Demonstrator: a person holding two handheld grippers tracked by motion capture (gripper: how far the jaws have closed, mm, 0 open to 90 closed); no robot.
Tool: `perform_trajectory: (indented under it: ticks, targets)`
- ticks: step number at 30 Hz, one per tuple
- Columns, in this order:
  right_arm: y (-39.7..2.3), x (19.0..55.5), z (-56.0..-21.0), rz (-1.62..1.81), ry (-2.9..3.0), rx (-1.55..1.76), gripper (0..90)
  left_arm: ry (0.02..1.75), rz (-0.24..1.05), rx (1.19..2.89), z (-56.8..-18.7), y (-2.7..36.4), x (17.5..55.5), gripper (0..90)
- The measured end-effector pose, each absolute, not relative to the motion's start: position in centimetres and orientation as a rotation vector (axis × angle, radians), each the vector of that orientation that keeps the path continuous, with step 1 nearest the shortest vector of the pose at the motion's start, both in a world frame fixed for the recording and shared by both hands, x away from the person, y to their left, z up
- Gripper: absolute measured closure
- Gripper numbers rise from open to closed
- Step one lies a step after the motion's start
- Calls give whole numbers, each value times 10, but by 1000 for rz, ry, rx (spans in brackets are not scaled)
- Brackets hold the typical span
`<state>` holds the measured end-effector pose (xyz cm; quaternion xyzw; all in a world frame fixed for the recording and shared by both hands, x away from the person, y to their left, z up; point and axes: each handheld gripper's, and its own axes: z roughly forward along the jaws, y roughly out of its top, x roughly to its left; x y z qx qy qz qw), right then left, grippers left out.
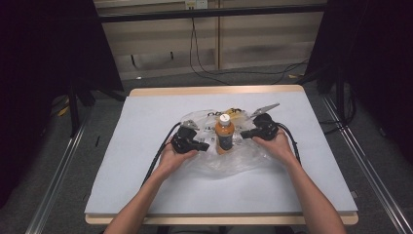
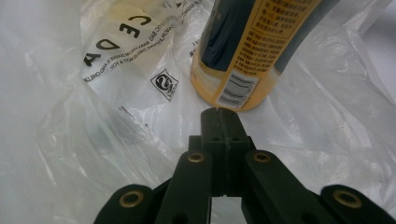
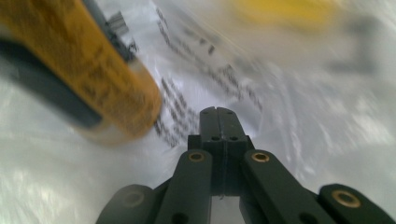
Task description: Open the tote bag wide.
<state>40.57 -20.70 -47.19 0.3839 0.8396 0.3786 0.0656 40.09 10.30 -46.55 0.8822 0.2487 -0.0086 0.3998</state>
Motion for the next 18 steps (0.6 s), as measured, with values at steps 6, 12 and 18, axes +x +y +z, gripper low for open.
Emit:
perform_trajectory:
  ticks: [6, 12, 18]
  targets:
    - [-224, 388, -477, 1079, 2522, 1188, 900, 628, -29, 2191, -464, 110, 399, 900]
    - [-225, 381, -462, 1269, 2399, 1165, 900, 567, 4, 2131, -449, 111, 389, 900]
    - [-226, 369, -446, 1423, 2275, 1141, 900, 530, 43, 2059, -435, 119, 374, 900]
